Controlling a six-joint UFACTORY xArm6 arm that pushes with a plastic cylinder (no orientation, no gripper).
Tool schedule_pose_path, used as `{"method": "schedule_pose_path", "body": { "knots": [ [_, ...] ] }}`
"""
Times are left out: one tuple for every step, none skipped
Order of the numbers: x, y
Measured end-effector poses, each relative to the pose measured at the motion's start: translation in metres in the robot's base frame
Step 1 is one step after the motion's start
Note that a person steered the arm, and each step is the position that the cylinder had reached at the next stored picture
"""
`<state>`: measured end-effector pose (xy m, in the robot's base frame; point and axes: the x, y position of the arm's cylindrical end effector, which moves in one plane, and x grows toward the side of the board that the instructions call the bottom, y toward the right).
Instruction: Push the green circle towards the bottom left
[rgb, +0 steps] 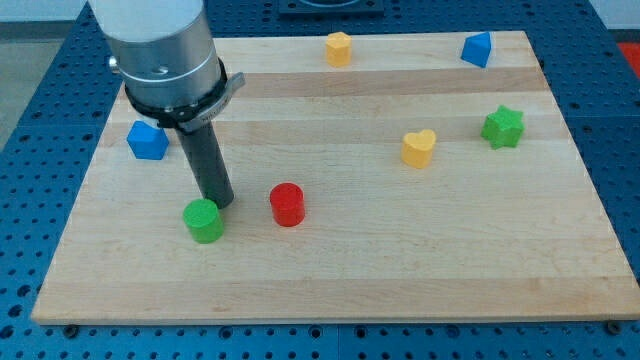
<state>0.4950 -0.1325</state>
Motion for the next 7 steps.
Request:
{"method": "schedule_pose_path", "body": {
  "knots": [
    [0.011,0.000],
    [0.021,0.000],
    [0.032,0.000],
    [0.043,0.000],
    [0.044,0.000],
    [0.047,0.007],
    [0.058,0.019]
  ]
}}
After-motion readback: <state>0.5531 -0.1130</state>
